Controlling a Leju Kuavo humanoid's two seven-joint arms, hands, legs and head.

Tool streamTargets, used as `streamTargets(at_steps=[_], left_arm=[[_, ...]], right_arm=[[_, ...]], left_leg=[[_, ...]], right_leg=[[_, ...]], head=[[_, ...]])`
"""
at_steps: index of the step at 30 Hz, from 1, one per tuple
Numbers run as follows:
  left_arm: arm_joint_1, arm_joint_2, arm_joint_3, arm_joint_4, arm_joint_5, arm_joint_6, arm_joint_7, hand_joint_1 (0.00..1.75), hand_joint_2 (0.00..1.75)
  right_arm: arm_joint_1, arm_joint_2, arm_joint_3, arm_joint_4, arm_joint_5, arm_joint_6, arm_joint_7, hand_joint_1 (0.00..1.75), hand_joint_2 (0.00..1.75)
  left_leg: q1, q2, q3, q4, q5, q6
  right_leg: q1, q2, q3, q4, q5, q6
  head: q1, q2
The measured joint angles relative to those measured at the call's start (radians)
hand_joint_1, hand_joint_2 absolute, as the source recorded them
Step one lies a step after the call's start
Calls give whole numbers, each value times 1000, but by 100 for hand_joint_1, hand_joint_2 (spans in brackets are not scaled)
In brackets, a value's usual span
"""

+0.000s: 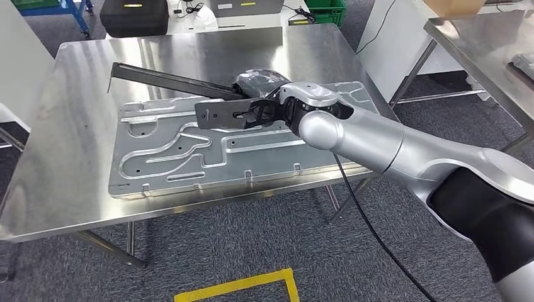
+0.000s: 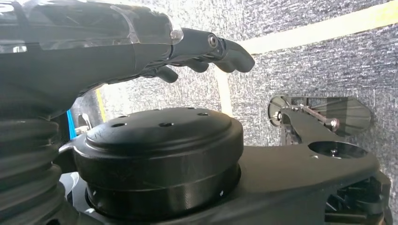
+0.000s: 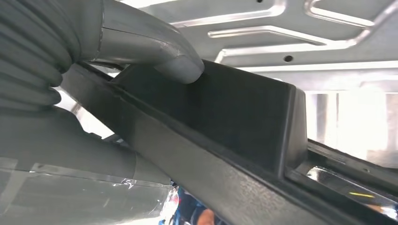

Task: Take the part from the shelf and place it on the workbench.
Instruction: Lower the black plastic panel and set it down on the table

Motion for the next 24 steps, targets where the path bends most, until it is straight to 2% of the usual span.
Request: streamTargets(at_steps=[2,3,4,5,6,8,9,11,13,15,17,18,19,20,22,24], left_arm=[[0,1,0,0,0,0,1,0,175],[0,1,0,0,0,0,1,0,175],[0,1,0,0,0,0,1,0,175],[0,1,0,0,0,0,1,0,175],[0,1,0,0,0,0,1,0,175],[-1,1,0,0,0,0,1,0,175],[-1,0,0,0,0,0,1,0,175],[-1,0,0,0,0,0,2,0,175],[-1,1,0,0,0,0,2,0,175],[-1,2,0,0,0,-1,2,0,175],[-3,3,0,0,0,-2,1,0,175],[-4,4,0,-1,0,-3,1,0,175],[-5,4,0,-1,0,-4,1,0,175],[-6,4,0,-1,0,-4,1,0,175],[-4,4,0,-1,0,-4,2,0,175],[-2,5,0,-1,0,-5,3,0,175]], right_arm=[[7,-2,0,1,-3,0,0,175,175],[11,-2,1,2,-3,0,0,175,175],[14,-3,1,3,-4,0,0,175,175],[14,-4,0,4,-4,0,0,175,175],[14,-4,0,4,-4,0,0,175,175],[12,-4,-3,4,-4,0,0,175,175],[11,-4,-4,5,-4,0,0,175,175],[11,-4,-4,6,-4,0,0,175,175],[10,-4,-6,6,-4,0,0,175,175],[10,-5,-6,7,-4,-1,0,175,175],[14,-5,-5,7,-4,0,0,175,175],[16,-5,-4,7,-4,0,0,175,175],[18,-5,-4,7,-4,0,0,175,175],[19,-4,-4,7,-4,0,0,175,175],[18,-5,-4,7,-4,0,0,175,175],[18,-5,-5,7,-4,0,0,175,175]], left_leg=[[0,1,0,0,0,2],[0,1,0,0,-1,2],[0,2,1,0,-1,2],[0,2,3,0,-2,2],[0,2,4,0,-3,0],[-1,2,5,-2,-5,-7],[-1,3,4,-3,-4,-11],[0,4,5,-8,-2,-23],[1,5,3,1,-14,-33],[0,3,-29,73,-61,-37],[-1,0,-83,190,-112,-40],[-2,0,-100,226,-119,-40],[-2,0,-101,230,-107,-41],[-2,1,-86,199,-78,-40],[-3,4,-34,89,-16,-37],[-5,5,-2,19,-3,-29]], right_leg=[[-8,0,-56,116,-46,11],[-11,0,-71,144,-48,12],[-13,0,-70,137,-31,12],[-14,0,-52,94,1,10],[-14,1,-24,29,39,5],[-9,3,30,-81,80,-5],[-6,4,42,-107,83,-9],[-2,4,47,-120,78,-19],[-3,0,55,-134,85,-31],[-5,-3,63,-147,91,-41],[-2,-4,64,-147,90,-46],[-1,-3,64,-145,89,-47],[0,-3,64,-142,87,-48],[0,-2,64,-138,84,-47],[1,-1,63,-125,74,-41],[3,1,55,-111,68,-32]], head=[[15,0],[21,0],[27,0],[33,0],[39,0],[47,0],[49,0],[52,0],[51,0],[41,0],[27,0],[20,0],[15,0],[10,0],[3,0],[-1,0]])
